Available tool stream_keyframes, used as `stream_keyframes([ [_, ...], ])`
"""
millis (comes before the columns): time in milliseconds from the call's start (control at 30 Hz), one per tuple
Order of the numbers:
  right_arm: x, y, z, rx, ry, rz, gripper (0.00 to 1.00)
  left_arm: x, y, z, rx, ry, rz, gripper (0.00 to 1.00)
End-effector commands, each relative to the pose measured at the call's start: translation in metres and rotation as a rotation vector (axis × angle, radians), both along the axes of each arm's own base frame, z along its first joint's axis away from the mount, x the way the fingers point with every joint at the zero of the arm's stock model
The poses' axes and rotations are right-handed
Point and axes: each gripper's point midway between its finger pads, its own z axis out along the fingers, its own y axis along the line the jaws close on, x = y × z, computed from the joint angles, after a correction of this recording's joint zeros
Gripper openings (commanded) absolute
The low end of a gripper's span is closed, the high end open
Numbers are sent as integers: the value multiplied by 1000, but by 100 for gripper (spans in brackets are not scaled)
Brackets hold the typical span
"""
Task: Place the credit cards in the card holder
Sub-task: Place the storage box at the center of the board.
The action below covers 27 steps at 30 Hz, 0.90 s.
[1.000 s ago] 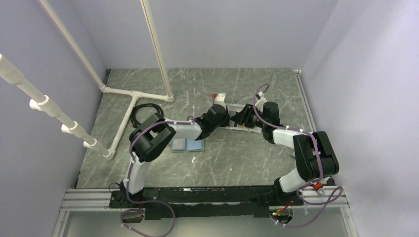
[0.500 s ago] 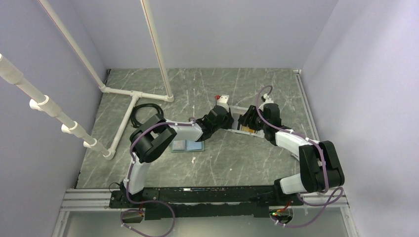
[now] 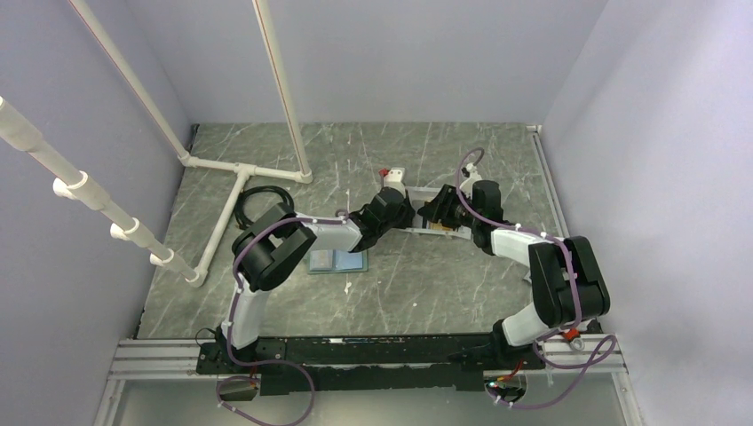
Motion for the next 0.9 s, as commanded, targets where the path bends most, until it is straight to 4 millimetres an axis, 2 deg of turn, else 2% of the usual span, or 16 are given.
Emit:
stream_keyframes([
  [0,4,28,33,97,-120,146,50,-55,-71,89,-274,-116,-325,0],
  [67,5,29,34,106,-116,147,50,-57,-71,90,-279,-120,-332,0],
  [133,8,21,29,82,-90,88,48,-57,-70,90,-276,-120,-328,0],
  [267,12,-21,3,-106,33,-136,49,-43,-58,85,-209,-52,-210,0],
  [367,3,-40,-2,-179,71,-208,54,-33,-52,73,-85,35,-143,0],
  [467,-2,-40,-6,-192,124,-199,62,-35,-59,71,-96,58,-159,0],
  [567,-6,-40,-12,-194,183,-198,63,-37,-64,62,-74,121,-178,0],
  [700,-6,-46,-21,-231,260,-220,65,-37,-67,52,-12,190,-174,20],
  [867,-7,-48,-25,-232,305,-206,69,-36,-63,49,17,229,-179,39],
])
